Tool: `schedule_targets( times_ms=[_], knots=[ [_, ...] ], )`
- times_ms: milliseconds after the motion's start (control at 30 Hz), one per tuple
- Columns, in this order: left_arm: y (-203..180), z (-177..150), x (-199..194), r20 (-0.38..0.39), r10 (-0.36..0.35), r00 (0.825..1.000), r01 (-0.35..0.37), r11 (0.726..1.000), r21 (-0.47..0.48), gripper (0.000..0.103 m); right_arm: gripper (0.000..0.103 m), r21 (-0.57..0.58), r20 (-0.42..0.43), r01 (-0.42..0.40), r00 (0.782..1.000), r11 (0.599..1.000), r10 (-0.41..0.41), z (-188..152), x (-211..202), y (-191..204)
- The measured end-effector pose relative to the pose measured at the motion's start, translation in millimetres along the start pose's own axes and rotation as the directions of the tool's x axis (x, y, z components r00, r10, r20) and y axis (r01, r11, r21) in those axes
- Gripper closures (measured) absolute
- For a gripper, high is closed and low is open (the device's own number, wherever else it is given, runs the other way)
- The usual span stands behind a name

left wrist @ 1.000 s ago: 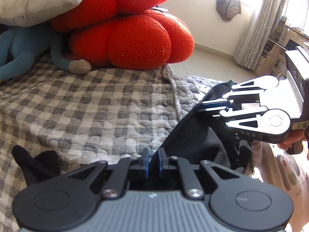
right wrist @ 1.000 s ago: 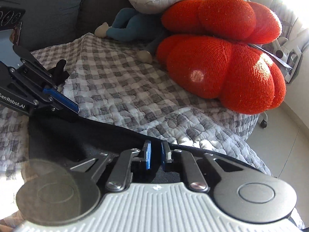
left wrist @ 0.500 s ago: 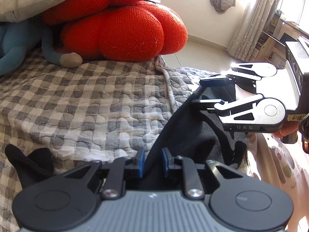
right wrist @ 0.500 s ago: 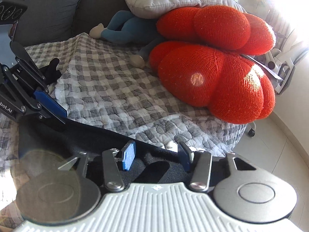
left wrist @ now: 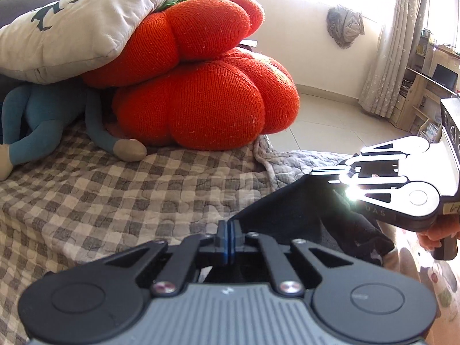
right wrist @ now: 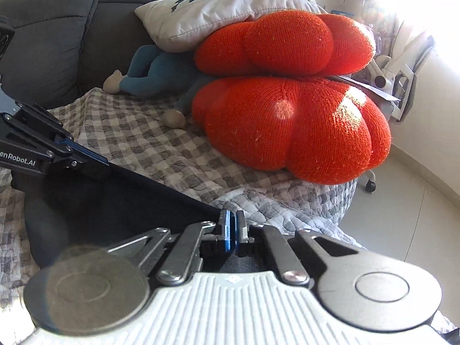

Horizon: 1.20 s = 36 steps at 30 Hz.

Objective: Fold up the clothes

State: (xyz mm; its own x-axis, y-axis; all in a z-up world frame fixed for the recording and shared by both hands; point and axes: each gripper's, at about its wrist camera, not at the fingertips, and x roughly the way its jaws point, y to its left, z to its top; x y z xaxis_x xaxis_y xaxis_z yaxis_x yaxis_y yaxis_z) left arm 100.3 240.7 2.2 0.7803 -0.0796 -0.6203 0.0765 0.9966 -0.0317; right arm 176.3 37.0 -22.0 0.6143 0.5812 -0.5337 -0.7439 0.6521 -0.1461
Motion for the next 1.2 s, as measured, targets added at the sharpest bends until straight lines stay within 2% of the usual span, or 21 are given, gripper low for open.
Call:
schedule_targets(
  times_ms=[67, 200, 333, 400, 467, 500, 533, 567, 633, 733, 867, 933, 1033, 1100, 1133, 1167, 1200],
  knots=[
    [-5, 7, 13, 0.009, 0.055, 0.998, -0.055, 0.997, 0.050, 0.101, 0.099, 0.009, -0.008, 0.020, 1.000, 1.000, -0.020, 2, 8, 0],
    [-7, 12, 42, -0.005, 0.120, 0.993, -0.119, 0.988, 0.098, 0.101, 0.100, 0.031, -0.036, 0.047, 0.998, 0.998, -0.046, 1, 25, 0],
    [-3, 8, 69, -0.047, 0.139, 0.989, -0.134, 0.986, 0.094, 0.101, 0.100, 0.053, -0.055, 0.061, 0.997, 0.997, -0.058, -1, 37, 0],
    [-3, 5, 71, -0.031, 0.141, 0.990, -0.138, 0.986, 0.091, 0.101, 0.100, 0.049, -0.065, 0.069, 0.996, 0.996, -0.066, -1, 40, 3],
    [-4, 5, 66, -0.025, 0.139, 0.990, -0.137, 0.988, 0.077, 0.096, 0.098, 0.053, -0.065, 0.071, 0.996, 0.996, -0.068, 0, 37, 4],
    [-2, 5, 62, -0.026, 0.128, 0.991, -0.126, 0.990, 0.060, 0.095, 0.096, 0.060, -0.065, 0.070, 0.996, 0.996, -0.066, 1, 35, 4],
    [1, 5, 56, -0.028, 0.119, 0.992, -0.118, 0.992, 0.033, 0.092, 0.089, 0.077, -0.070, 0.060, 0.996, 0.995, -0.055, 2, 33, 3],
    [4, 6, 49, -0.029, 0.114, 0.993, -0.113, 0.994, 0.002, 0.088, 0.089, 0.094, -0.072, 0.051, 0.996, 0.994, -0.045, 3, 29, 2],
    [13, 5, 31, -0.018, 0.103, 0.994, -0.104, 0.993, -0.057, 0.072, 0.089, 0.122, -0.074, 0.038, 0.997, 0.992, -0.029, 5, 22, 2],
    [30, 0, 2, 0.004, 0.103, 0.995, -0.101, 0.984, -0.145, 0.062, 0.089, 0.142, -0.069, 0.010, 0.998, 0.990, 0.000, 9, 11, 7],
    [56, -17, -36, 0.051, 0.152, 0.987, -0.136, 0.964, -0.229, 0.055, 0.088, 0.123, -0.058, -0.048, 0.997, 0.991, 0.056, 14, -1, 25],
    [68, -28, -46, 0.056, 0.168, 0.984, -0.147, 0.952, -0.269, 0.048, 0.088, 0.115, -0.049, -0.083, 0.995, 0.990, 0.089, 18, -4, 36],
    [86, -43, -51, 0.045, 0.178, 0.983, -0.153, 0.930, -0.335, 0.044, 0.087, 0.106, -0.035, -0.132, 0.990, 0.986, 0.136, 26, -6, 56],
    [97, -48, -50, 0.041, 0.194, 0.980, -0.167, 0.919, -0.357, 0.044, 0.085, 0.089, -0.028, -0.155, 0.987, 0.984, 0.158, 31, -5, 71],
    [101, -51, -49, 0.041, 0.203, 0.978, -0.174, 0.914, -0.365, 0.044, 0.079, 0.078, -0.024, -0.167, 0.985, 0.983, 0.169, 33, -5, 79],
    [106, -55, -49, 0.042, 0.208, 0.977, -0.178, 0.908, -0.378, 0.043, 0.062, 0.066, -0.020, -0.179, 0.983, 0.982, 0.181, 36, -4, 87],
    [110, -59, -47, 0.036, 0.205, 0.978, -0.175, 0.903, -0.392, 0.042, 0.056, 0.046, -0.013, -0.189, 0.982, 0.981, 0.190, 37, -4, 97]
  ],
)
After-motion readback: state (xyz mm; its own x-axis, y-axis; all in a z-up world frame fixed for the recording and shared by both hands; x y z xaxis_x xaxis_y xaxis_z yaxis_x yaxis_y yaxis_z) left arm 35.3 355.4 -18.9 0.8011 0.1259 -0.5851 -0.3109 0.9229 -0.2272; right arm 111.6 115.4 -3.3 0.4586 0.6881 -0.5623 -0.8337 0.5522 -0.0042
